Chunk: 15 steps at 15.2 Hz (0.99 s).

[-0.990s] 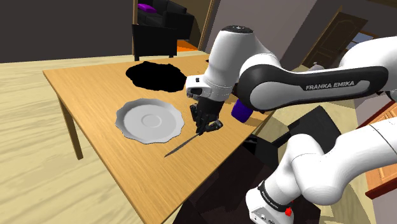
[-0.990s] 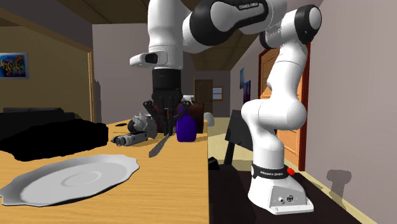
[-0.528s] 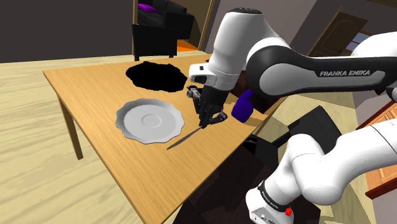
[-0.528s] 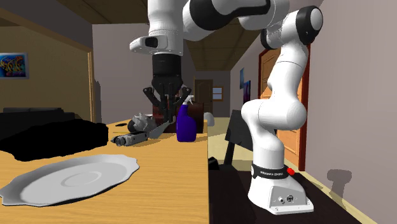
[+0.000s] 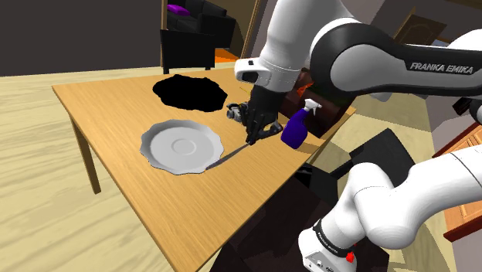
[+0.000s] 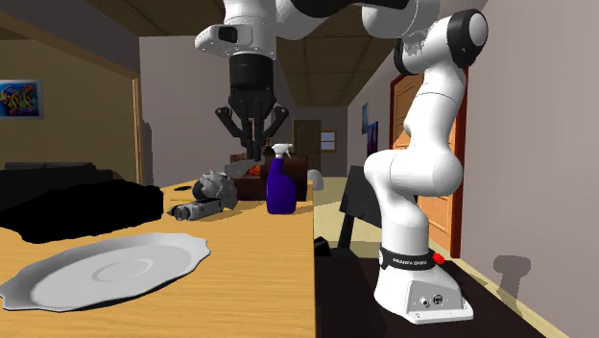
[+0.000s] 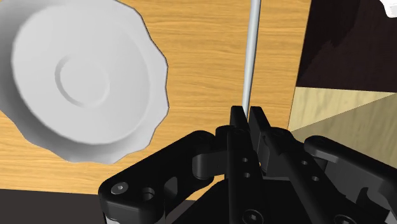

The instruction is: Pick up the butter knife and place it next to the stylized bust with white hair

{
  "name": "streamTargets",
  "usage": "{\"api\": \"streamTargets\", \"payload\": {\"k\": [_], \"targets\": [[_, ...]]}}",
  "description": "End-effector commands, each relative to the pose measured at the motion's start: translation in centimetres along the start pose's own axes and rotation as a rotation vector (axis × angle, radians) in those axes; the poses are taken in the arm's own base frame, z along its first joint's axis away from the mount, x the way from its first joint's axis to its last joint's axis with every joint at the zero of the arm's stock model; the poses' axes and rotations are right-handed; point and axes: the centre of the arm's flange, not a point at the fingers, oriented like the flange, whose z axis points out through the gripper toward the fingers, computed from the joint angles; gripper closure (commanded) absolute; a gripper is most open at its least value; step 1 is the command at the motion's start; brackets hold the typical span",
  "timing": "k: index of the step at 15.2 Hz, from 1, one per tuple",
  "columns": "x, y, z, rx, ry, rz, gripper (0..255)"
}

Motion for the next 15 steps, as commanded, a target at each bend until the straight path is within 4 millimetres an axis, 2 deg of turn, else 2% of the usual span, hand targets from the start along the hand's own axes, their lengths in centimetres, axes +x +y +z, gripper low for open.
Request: {"api": "streamTargets", "payload": {"k": [1, 8, 9, 15], "targets": [[0.0, 0.0, -1.1, 0.0, 0.0, 0.0, 255], [-0.2, 0.0, -4.7, 0.0, 0.0, 0.0, 255], [-0.2, 0.0, -4.8, 0.0, 0.0, 0.0, 255], [-7.6, 2.9, -4.4, 0.0, 0.0, 0.0, 255]]}}
